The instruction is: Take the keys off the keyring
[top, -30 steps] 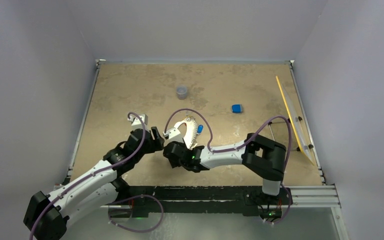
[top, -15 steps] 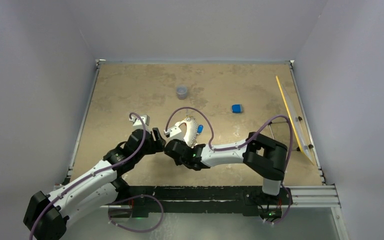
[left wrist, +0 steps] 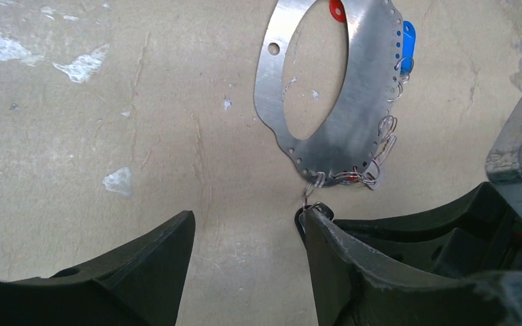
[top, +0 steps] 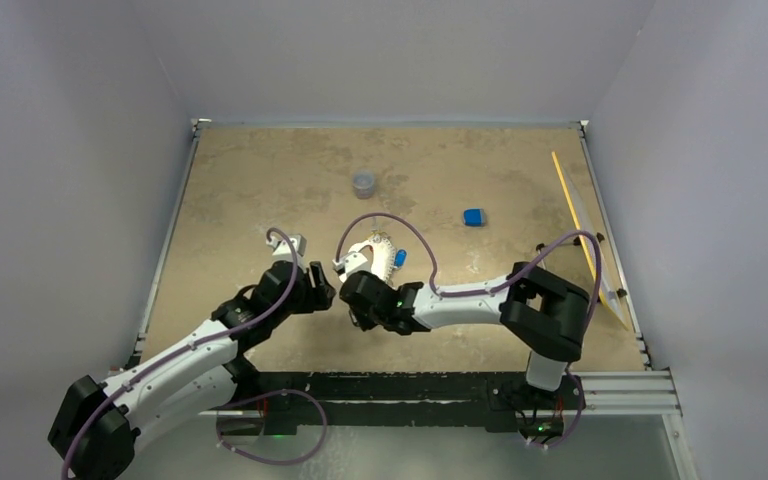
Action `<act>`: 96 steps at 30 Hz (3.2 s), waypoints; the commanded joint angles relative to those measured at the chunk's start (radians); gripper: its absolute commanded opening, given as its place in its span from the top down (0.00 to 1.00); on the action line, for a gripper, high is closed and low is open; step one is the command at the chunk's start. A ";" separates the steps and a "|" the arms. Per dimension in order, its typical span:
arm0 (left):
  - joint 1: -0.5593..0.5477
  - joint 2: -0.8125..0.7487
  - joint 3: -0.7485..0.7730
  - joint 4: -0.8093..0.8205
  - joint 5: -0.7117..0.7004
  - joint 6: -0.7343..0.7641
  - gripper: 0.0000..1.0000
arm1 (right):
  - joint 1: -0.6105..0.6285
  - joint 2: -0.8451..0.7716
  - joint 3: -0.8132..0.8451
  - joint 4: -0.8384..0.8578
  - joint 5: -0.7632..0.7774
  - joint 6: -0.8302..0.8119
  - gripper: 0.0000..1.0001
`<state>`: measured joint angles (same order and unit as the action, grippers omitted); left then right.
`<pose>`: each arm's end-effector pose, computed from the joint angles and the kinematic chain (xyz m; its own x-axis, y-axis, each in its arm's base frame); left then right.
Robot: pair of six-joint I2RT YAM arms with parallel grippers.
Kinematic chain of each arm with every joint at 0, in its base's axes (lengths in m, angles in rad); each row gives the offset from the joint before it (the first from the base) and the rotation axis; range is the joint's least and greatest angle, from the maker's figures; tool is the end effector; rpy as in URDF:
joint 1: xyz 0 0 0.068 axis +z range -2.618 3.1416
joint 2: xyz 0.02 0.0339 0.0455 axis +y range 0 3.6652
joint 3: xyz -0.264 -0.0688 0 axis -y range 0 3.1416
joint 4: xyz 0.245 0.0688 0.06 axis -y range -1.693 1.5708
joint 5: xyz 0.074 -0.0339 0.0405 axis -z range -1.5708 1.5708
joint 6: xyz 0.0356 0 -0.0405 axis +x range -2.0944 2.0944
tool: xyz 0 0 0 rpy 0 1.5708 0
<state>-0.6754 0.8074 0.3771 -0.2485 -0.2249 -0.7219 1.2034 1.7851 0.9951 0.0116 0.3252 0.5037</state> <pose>0.1375 -0.1000 0.1883 -0.6810 -0.2798 -0.6767 0.0320 0.9119 -0.4092 0.1428 0.3393 0.1640 -0.6083 -0.3071 -0.7319 -0.5812 0.8003 0.1472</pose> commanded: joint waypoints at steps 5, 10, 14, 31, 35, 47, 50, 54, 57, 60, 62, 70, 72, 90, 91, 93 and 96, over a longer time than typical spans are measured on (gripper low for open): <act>-0.004 0.011 -0.048 0.121 0.066 0.026 0.49 | -0.046 -0.116 -0.021 -0.024 -0.108 -0.086 1.00; -0.004 0.041 -0.067 0.171 0.087 0.034 0.56 | -0.093 -0.145 -0.030 -0.014 -0.184 -0.119 1.00; -0.004 0.079 -0.082 0.217 0.106 0.057 0.57 | -0.126 -0.154 -0.021 -0.015 -0.235 -0.144 1.00; -0.009 0.181 -0.123 0.417 0.181 0.073 0.55 | -0.242 -0.103 -0.005 0.014 -0.367 -0.229 1.00; -0.014 0.203 -0.126 0.439 0.185 0.072 0.55 | -0.254 -0.080 -0.004 0.016 -0.374 -0.237 1.00; -0.032 0.256 -0.111 0.453 0.157 0.018 0.59 | -0.248 -0.083 -0.002 0.035 -0.356 -0.258 0.86; -0.032 0.242 -0.117 0.448 0.148 -0.008 0.59 | -0.225 -0.131 -0.022 0.040 -0.310 -0.221 0.78; -0.032 0.241 -0.118 0.452 0.148 -0.006 0.58 | -0.191 -0.172 -0.049 0.064 -0.274 -0.176 0.70; -0.032 0.265 -0.103 0.447 0.145 0.011 0.58 | -0.188 -0.187 -0.081 0.106 -0.283 -0.147 0.67; -0.032 0.289 -0.086 0.440 0.144 0.016 0.58 | -0.188 -0.189 -0.103 0.131 -0.295 -0.124 0.64; -0.032 0.302 -0.083 0.446 0.148 0.008 0.57 | -0.188 -0.186 -0.118 0.155 -0.304 -0.108 0.62; -0.032 0.343 -0.109 0.560 0.220 -0.049 0.57 | -0.183 -0.176 -0.166 0.215 -0.274 -0.078 0.55; -0.033 0.355 -0.112 0.586 0.248 -0.060 0.57 | -0.183 -0.174 -0.173 0.222 -0.268 -0.079 0.53; -0.046 0.408 -0.177 0.851 0.364 -0.229 0.57 | -0.079 -0.205 -0.250 0.344 -0.151 -0.196 0.42; -0.046 0.410 -0.179 0.861 0.364 -0.237 0.57 | -0.073 -0.206 -0.254 0.353 -0.143 -0.200 0.41; -0.049 0.417 -0.184 0.879 0.359 -0.255 0.57 | -0.064 -0.210 -0.267 0.379 -0.126 -0.203 0.41; -0.052 0.428 -0.192 0.896 0.345 -0.273 0.57 | -0.062 -0.213 -0.286 0.412 -0.111 -0.214 0.41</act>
<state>-0.7128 1.2190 0.1982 0.5529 0.1017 -0.9432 1.1385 1.6115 0.7269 0.3210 0.1520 0.3210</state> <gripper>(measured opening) 0.430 0.587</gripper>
